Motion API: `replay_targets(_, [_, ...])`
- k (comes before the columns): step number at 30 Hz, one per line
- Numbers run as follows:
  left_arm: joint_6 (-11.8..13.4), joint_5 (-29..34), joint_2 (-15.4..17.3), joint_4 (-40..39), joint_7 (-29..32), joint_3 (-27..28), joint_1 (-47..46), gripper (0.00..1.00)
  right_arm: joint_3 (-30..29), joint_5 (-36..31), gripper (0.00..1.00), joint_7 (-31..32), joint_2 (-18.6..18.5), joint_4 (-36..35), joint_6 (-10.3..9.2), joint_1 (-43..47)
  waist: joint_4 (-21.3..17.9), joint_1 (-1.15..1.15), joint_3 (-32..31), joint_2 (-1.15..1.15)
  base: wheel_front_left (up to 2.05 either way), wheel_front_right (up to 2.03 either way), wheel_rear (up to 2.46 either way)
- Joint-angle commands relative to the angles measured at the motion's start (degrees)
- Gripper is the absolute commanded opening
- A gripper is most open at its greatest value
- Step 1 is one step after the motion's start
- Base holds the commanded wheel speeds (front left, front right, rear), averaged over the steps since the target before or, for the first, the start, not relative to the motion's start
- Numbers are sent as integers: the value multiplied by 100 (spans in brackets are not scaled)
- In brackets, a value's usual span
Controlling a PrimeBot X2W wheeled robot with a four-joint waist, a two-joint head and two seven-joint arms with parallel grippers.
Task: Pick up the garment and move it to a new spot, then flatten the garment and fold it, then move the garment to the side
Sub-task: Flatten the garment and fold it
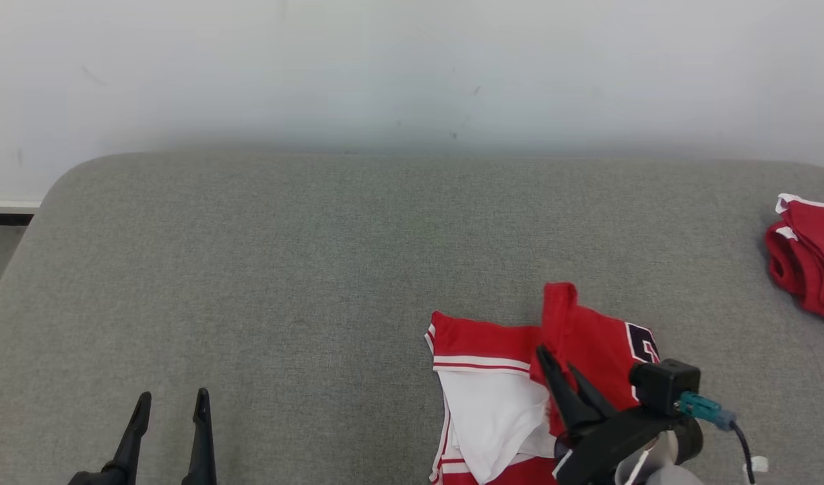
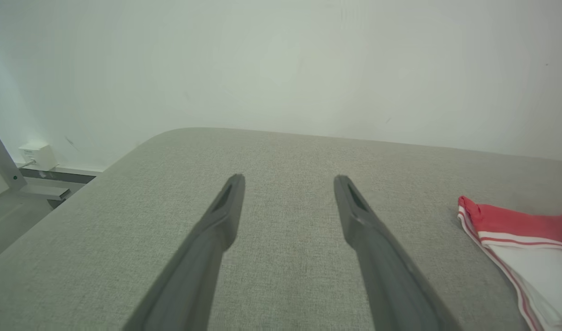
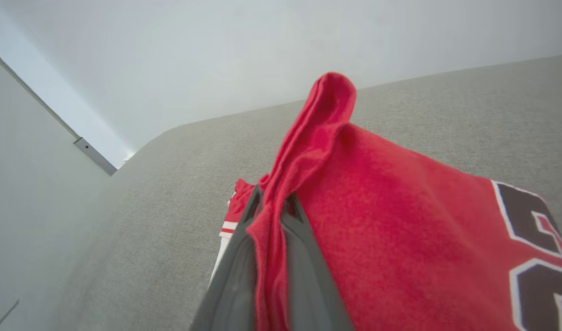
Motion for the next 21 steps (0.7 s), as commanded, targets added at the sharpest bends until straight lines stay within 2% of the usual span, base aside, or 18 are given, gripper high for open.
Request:
replay_targets(1, [-25, -11, -4, 23, -2, 28, -34, 100, 94, -46, 0, 42, 121, -92, -14, 73, 80, 0, 45, 0, 0, 0, 0])
replay_targets(8, [-20, -27, -3, 76, -2, 3, -68, 100, 431, -113, 0, 120, 530, -171, -14, 95, 205, 0, 90, 0, 0, 0, 0])
replay_targets(15, [-17, -34, -4, 119, -2, -19, -107, 100, 576, -182, 0, -1, 692, 103, -14, -62, 255, 0, 95, 0, 0, 0, 0])
replay_targets(16, [-16, -32, -4, 126, -2, -24, -124, 100, 586, -251, 46, -58, 695, 163, -14, -98, 256, 0, 91, 0, 0, 0, 0])
replay_targets(17, [-14, -35, -4, 130, -2, -25, -139, 100, 592, -254, 97, -98, 707, 219, -14, -107, 253, 0, 90, 0, 0, 0, 0])
replay_targets(18, [-10, -39, -4, 132, -2, -16, -141, 100, 587, -245, 100, -132, 719, 263, -14, -111, 239, 0, 84, 0, 0, 0, 0])
replay_targets(21, [-1, -39, -4, 139, -2, -2, -120, 100, 504, -277, 100, -299, 669, 286, -14, -181, 171, 0, 53, 0, 0, 0, 0])
